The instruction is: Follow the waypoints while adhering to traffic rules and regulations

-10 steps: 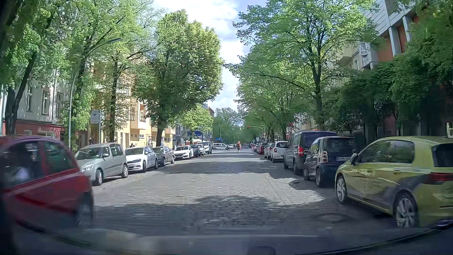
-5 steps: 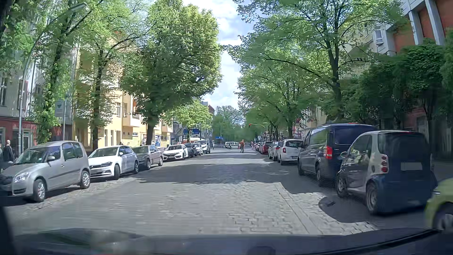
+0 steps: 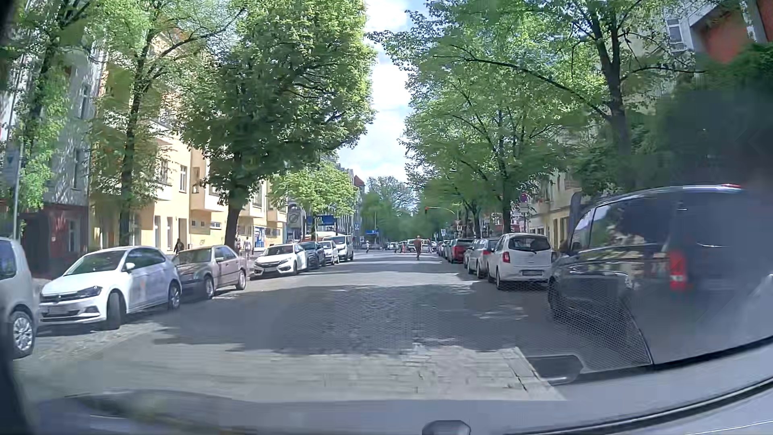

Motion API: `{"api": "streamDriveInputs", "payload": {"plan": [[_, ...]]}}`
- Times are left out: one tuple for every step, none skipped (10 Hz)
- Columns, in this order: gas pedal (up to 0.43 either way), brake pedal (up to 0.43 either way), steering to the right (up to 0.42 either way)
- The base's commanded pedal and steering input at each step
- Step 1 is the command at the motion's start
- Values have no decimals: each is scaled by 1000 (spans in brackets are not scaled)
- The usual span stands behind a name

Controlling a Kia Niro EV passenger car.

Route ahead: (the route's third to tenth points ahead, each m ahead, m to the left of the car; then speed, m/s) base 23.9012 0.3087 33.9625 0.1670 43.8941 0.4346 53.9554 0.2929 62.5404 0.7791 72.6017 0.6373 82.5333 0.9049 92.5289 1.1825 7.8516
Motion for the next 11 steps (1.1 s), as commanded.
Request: {"api": "streamDriveInputs", "payload": {"plan": [[0, 18, 6], [0, 18, 6], [0, 18, 1], [0, 18, 1], [0, 18, 2], [87, 18, 1], [87, 18, 1], [79, 18, 4], [67, 18, 8], [59, 18, 6], [20, 18, 6]]}}
